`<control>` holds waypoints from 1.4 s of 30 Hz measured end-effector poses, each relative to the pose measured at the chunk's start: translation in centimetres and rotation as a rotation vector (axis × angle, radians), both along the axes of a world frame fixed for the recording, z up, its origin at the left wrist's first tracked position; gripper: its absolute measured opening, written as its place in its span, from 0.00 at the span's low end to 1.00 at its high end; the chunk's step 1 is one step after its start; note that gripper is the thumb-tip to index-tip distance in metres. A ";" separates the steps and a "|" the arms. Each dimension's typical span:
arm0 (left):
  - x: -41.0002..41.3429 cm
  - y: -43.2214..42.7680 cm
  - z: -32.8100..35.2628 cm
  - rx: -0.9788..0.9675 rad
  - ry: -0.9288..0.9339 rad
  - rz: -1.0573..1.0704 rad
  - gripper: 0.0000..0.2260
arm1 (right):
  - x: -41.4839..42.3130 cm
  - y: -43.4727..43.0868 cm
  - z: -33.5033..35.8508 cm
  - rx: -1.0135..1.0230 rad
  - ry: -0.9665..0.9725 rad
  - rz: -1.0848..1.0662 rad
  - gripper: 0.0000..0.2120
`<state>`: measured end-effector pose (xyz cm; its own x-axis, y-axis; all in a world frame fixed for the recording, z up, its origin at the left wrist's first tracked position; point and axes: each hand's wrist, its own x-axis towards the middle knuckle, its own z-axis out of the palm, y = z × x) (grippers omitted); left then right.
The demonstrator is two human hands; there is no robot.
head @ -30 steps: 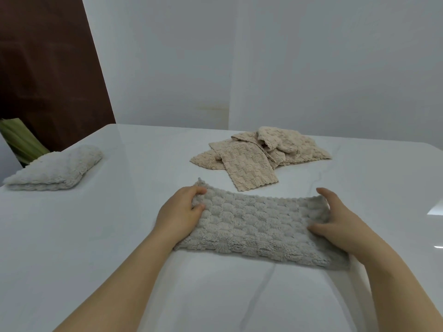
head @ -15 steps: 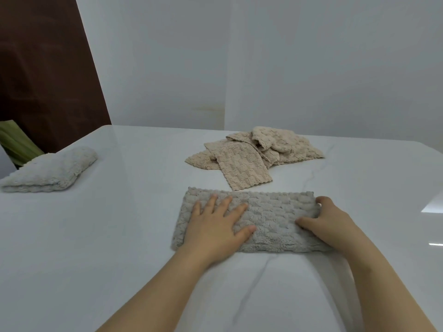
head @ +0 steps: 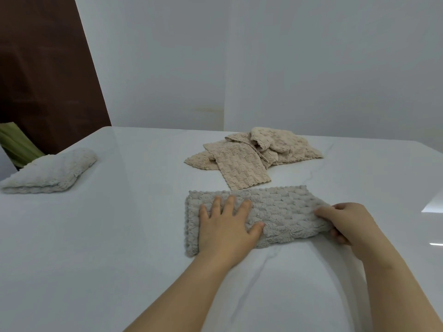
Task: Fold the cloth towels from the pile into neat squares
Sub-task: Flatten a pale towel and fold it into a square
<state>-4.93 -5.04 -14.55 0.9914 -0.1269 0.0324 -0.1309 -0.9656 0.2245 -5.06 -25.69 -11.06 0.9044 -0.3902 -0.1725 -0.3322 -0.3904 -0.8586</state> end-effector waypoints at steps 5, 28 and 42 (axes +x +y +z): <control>0.4 1.0 0.4 -0.031 -0.096 0.002 0.26 | 0.7 -0.1 -0.4 0.243 -0.061 -0.032 0.15; 2.0 5.3 -0.2 -0.032 0.059 -0.090 0.21 | 1.0 4.5 -0.3 0.802 -0.327 -0.230 0.08; 2.3 4.8 0.5 -0.924 -0.075 0.285 0.11 | 0.4 9.4 -1.8 -0.125 -0.699 0.183 0.08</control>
<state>-2.67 -0.20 -14.07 0.9723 0.2250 0.0632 0.0358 -0.4105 0.9112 -4.70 -16.33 -12.82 0.8393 -0.2016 0.5049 0.3568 -0.4965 -0.7913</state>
